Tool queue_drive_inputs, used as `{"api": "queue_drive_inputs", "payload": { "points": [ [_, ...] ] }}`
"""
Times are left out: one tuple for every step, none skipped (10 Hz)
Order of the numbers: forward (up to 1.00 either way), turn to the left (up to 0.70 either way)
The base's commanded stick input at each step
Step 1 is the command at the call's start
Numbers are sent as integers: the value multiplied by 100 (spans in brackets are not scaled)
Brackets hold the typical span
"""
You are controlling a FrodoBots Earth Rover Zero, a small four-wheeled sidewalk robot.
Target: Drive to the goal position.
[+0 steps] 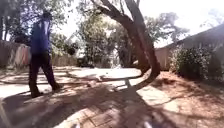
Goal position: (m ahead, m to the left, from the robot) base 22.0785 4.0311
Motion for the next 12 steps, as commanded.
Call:
{"api": "queue_drive_inputs", "payload": {
  "points": [
    [70, 0],
    [70, 0],
    [70, 0],
    [70, 0],
    [70, 0],
    [70, 0],
    [70, 0],
    [70, 0],
    [70, -35],
    [70, -35],
    [70, -35],
    [70, 0]
  ]
}}
